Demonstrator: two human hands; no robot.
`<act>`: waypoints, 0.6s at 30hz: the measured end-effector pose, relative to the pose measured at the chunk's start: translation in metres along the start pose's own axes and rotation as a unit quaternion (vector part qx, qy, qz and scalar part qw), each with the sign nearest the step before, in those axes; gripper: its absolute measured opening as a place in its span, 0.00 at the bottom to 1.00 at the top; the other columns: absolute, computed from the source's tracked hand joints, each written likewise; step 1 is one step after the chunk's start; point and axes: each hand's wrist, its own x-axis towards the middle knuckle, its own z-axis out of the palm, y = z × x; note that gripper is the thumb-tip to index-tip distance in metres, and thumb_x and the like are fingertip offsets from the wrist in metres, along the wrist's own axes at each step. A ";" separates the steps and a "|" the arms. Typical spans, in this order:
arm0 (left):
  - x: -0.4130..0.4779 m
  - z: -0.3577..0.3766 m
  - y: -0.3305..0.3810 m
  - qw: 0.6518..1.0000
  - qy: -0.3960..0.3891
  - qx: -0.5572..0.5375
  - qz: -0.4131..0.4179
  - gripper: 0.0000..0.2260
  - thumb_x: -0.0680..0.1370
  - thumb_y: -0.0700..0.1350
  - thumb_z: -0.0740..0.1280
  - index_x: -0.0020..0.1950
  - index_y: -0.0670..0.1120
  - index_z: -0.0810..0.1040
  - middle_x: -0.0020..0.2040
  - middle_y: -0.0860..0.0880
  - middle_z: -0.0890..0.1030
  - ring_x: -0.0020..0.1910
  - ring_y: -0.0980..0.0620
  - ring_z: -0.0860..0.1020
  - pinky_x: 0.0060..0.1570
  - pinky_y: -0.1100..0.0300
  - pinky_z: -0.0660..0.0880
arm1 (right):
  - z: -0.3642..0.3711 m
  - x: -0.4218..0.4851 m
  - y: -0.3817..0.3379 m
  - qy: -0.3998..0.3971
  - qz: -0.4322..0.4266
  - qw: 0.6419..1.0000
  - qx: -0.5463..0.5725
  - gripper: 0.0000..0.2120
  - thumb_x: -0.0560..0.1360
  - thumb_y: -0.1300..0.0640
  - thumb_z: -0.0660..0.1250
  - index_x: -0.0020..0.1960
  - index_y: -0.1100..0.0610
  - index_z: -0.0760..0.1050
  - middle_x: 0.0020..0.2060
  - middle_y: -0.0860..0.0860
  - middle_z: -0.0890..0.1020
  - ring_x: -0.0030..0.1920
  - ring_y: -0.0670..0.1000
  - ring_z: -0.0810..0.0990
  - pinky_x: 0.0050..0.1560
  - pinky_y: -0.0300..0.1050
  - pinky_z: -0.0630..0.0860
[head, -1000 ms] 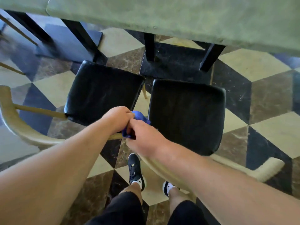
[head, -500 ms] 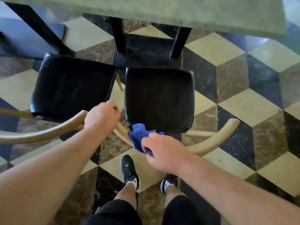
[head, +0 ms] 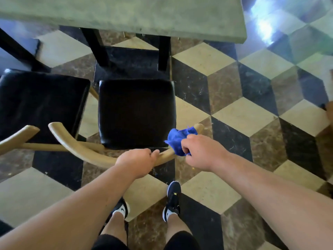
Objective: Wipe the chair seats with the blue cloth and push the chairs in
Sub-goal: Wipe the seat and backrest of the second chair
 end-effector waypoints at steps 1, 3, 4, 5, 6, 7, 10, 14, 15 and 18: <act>0.007 -0.001 0.016 1.000 -0.011 -0.012 -0.010 0.23 0.86 0.50 0.56 0.81 0.59 0.58 0.49 0.53 0.73 0.51 0.46 0.78 0.50 0.48 0.80 | -0.003 0.001 0.011 0.004 0.006 1.000 0.006 0.11 0.77 0.57 0.65 0.40 0.47 0.66 0.43 0.46 0.72 0.43 0.51 0.72 0.31 0.42 0.59; 0.017 -0.003 0.041 0.999 -0.014 -0.040 -0.029 0.21 0.86 0.54 0.52 0.80 0.59 0.61 0.51 0.51 0.76 0.52 0.45 0.79 0.52 0.47 0.79 | -0.009 0.008 0.028 0.013 0.023 0.999 0.021 0.13 0.76 0.57 0.65 0.37 0.46 0.64 0.41 0.45 0.71 0.41 0.51 0.73 0.31 0.43 0.61; 0.023 -0.004 0.051 0.997 -0.014 -0.057 -0.044 0.20 0.87 0.56 0.51 0.78 0.57 0.64 0.50 0.51 0.77 0.51 0.45 0.79 0.52 0.46 0.80 | -0.012 0.013 0.034 0.015 0.036 0.999 0.032 0.13 0.76 0.57 0.65 0.37 0.46 0.64 0.40 0.45 0.72 0.41 0.52 0.74 0.31 0.44 0.63; 0.029 -0.006 0.058 0.995 -0.016 -0.077 -0.058 0.20 0.87 0.57 0.50 0.77 0.57 0.65 0.48 0.51 0.76 0.49 0.46 0.79 0.51 0.47 0.80 | -0.016 0.018 0.039 0.021 0.046 0.998 0.047 0.11 0.76 0.56 0.65 0.39 0.47 0.65 0.39 0.45 0.73 0.42 0.53 0.75 0.33 0.46 0.65; 0.034 -0.009 0.064 0.994 -0.020 -0.091 -0.064 0.20 0.87 0.58 0.50 0.77 0.56 0.65 0.46 0.51 0.76 0.47 0.48 0.79 0.47 0.49 0.79 | -0.019 0.022 0.044 0.029 0.060 0.996 0.058 0.08 0.76 0.55 0.65 0.42 0.47 0.67 0.40 0.45 0.74 0.43 0.54 0.76 0.35 0.47 0.67; 0.038 -0.012 0.069 0.991 -0.025 -0.112 -0.075 0.21 0.86 0.59 0.50 0.77 0.55 0.65 0.46 0.51 0.76 0.44 0.49 0.79 0.43 0.52 0.78 | -0.022 0.026 0.047 0.040 0.071 0.994 0.067 0.05 0.76 0.54 0.65 0.47 0.48 0.69 0.42 0.45 0.75 0.44 0.54 0.75 0.38 0.48 0.68; 0.044 -0.018 0.076 0.968 -0.034 -0.218 -0.119 0.26 0.84 0.67 0.50 0.75 0.54 0.69 0.47 0.51 0.80 0.43 0.51 0.80 0.40 0.54 0.76 | -0.029 0.038 0.048 0.064 0.079 0.993 0.062 0.12 0.76 0.53 0.65 0.59 0.49 0.73 0.48 0.49 0.78 0.52 0.56 0.75 0.46 0.48 0.69; 0.052 -0.027 0.064 0.944 -0.074 -0.301 -0.113 0.28 0.81 0.71 0.55 0.66 0.52 0.78 0.51 0.52 0.81 0.49 0.52 0.79 0.45 0.58 0.74 | -0.044 0.071 0.027 -0.057 0.051 0.997 -0.008 0.10 0.75 0.58 0.65 0.51 0.52 0.84 0.45 0.51 0.85 0.54 0.54 0.80 0.50 0.50 0.80; 0.055 -0.029 0.058 0.946 -0.093 -0.293 -0.105 0.29 0.80 0.73 0.55 0.63 0.53 0.80 0.50 0.52 0.81 0.49 0.52 0.79 0.45 0.58 0.73 | -0.047 0.084 0.022 -0.109 0.053 0.992 -0.018 0.09 0.75 0.59 0.66 0.48 0.54 0.85 0.41 0.52 0.86 0.45 0.53 0.83 0.46 0.48 0.82; 0.068 -0.025 0.035 0.939 -0.146 -0.286 -0.125 0.34 0.77 0.77 0.51 0.60 0.56 0.84 0.52 0.52 0.84 0.50 0.52 0.80 0.54 0.51 0.72 | -0.046 0.126 0.008 -0.251 0.042 0.966 -0.037 0.08 0.77 0.60 0.68 0.42 0.59 0.85 0.30 0.52 0.83 0.29 0.52 0.80 0.31 0.43 0.78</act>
